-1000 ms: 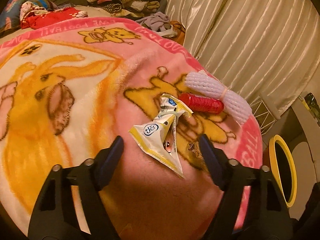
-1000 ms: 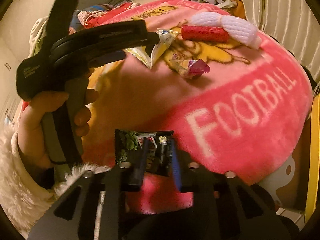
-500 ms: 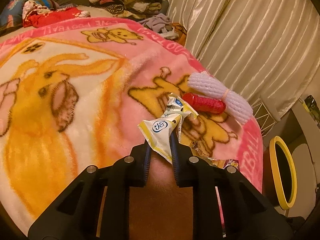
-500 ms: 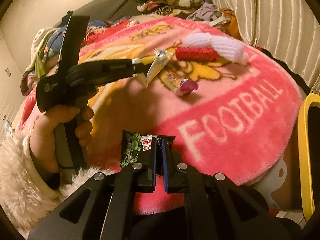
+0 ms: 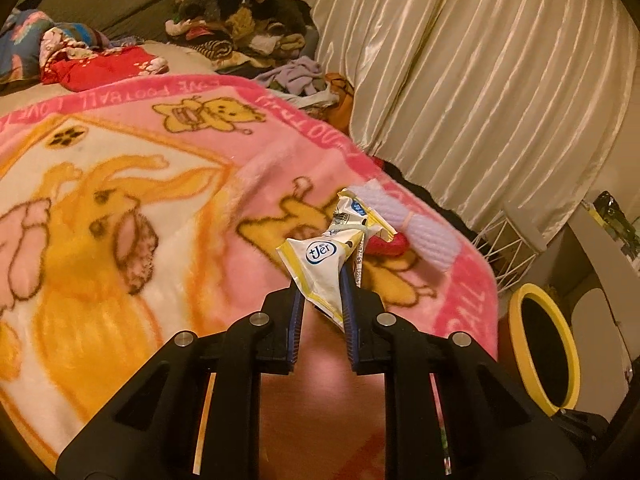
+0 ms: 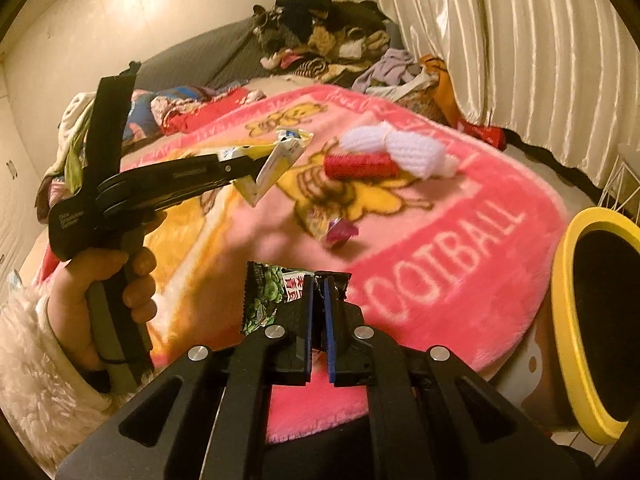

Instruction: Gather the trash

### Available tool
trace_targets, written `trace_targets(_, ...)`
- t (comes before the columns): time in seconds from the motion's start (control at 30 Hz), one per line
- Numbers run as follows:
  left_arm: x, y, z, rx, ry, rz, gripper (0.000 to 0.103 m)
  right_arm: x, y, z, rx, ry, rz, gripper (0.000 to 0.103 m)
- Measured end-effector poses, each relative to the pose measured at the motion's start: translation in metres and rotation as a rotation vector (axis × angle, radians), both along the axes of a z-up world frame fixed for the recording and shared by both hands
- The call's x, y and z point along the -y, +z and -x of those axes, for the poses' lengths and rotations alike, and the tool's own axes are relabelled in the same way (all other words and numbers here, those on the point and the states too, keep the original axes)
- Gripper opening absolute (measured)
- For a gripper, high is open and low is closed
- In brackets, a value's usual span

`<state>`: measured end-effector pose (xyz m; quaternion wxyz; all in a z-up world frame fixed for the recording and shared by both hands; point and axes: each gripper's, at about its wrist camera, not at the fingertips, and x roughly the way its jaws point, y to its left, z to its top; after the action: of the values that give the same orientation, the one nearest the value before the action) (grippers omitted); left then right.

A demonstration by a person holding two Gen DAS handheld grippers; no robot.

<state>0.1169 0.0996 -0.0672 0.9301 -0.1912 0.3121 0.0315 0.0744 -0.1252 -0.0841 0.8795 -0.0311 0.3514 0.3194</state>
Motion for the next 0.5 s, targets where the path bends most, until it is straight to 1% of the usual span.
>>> trace_targets(0.37,0.023,0.024,0.006,0.046,-0.056,-0.004,0.012,0.033,0.019,-0.006,0.052,-0.096,-0.05,0.005)
trace_targets(0.5,0.034,0.032,0.008,0.062,-0.082,-0.017,0.012,0.047,0.022,-0.01,0.061,-0.133,-0.068,0.005)
